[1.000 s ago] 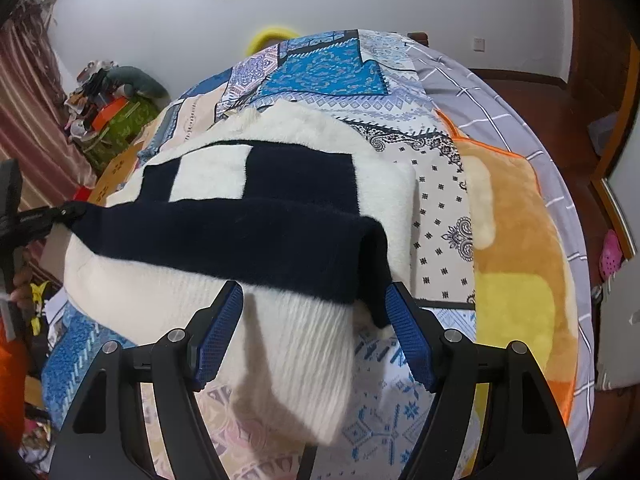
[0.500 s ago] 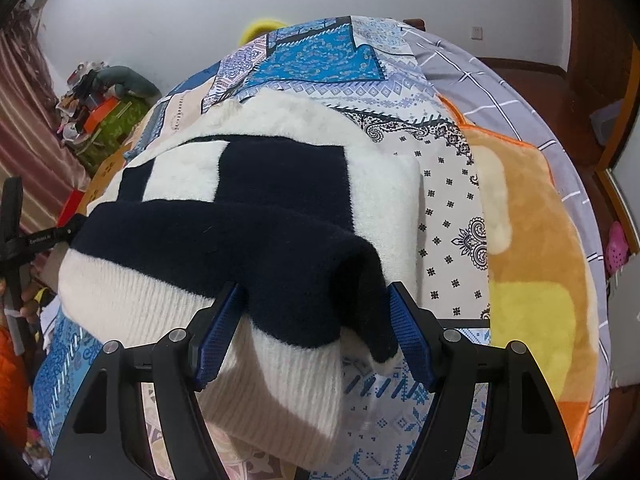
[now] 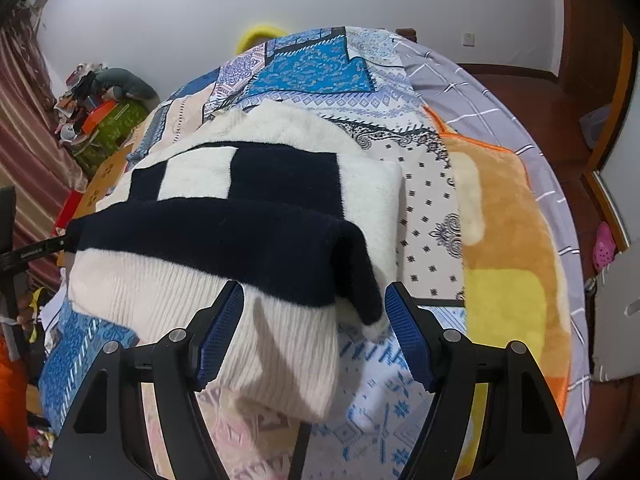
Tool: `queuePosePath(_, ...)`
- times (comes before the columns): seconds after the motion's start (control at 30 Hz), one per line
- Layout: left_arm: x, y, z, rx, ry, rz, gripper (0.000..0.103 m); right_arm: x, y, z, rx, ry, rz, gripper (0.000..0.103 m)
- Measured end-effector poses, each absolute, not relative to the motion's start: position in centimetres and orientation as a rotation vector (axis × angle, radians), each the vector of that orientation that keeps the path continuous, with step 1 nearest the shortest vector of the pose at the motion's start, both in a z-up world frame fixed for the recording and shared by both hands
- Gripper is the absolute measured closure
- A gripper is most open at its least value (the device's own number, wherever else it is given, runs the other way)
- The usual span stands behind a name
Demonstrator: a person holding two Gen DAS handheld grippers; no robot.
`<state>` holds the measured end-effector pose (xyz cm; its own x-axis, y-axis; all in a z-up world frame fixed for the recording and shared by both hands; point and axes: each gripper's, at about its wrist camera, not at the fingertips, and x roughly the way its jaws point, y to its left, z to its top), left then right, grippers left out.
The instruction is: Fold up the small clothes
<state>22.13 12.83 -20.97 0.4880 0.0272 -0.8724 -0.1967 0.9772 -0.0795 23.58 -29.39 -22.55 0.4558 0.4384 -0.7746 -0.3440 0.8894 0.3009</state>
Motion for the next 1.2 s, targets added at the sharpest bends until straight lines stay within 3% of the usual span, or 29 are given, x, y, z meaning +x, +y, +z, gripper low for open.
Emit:
queuePosePath(0.77, 17.8, 12.4, -24.6, -0.268, 1.144, 0.087, 0.036, 20.7, -29.0, -25.2, 0.184, 1.075, 0.531, 0.033)
queuePosePath(0.9, 17.6, 12.7, -25.0, -0.340, 1.151, 0.047, 0.049, 20.7, -28.3, -25.8, 0.204, 1.084, 0.554, 0.035)
queuePosePath(1.03, 17.5, 12.6, -24.9, -0.377, 1.152, -0.006, 0.069, 20.8, -28.0, -25.9, 0.238, 1.076, 0.583, 0.052)
queuePosePath(1.2, 17.2, 10.7, -23.8, -0.265, 1.133, -0.034, 0.087, 21.1, -27.3, -24.8, 0.194, 1.055, 0.612, 0.078)
